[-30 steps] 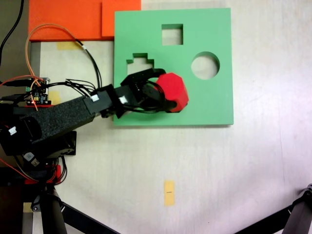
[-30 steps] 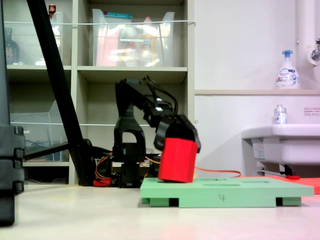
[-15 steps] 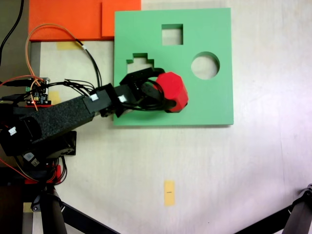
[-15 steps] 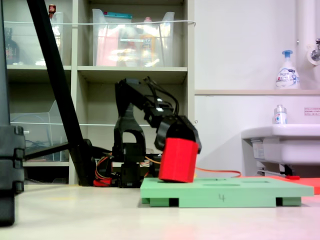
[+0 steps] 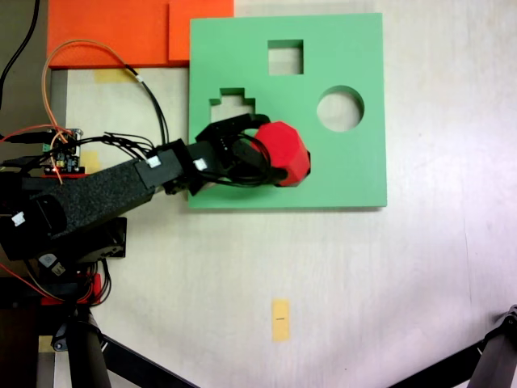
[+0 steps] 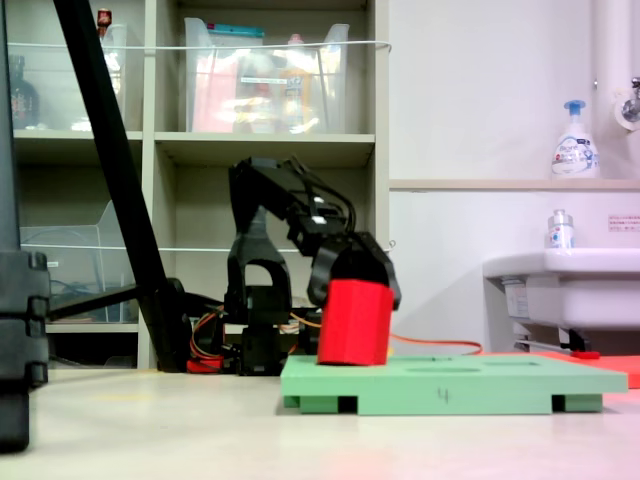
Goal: Put the octagonal pillar block into the corresponding hole
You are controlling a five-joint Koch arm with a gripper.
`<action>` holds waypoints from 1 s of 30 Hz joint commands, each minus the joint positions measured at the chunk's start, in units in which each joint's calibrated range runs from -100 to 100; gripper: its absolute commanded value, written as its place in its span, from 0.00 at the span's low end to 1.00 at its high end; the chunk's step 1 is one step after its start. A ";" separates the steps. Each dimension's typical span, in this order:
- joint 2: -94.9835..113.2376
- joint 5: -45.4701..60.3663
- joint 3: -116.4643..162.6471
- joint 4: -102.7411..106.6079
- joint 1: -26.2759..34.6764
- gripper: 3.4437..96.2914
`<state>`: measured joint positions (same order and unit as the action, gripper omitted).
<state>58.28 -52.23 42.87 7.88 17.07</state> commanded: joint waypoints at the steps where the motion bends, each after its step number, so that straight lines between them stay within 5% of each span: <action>1: 2.34 -2.00 -1.00 0.06 0.24 0.33; 30: -6.04 -7.13 -2.09 -1.00 -1.81 0.33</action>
<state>52.12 -58.49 43.66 7.98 15.51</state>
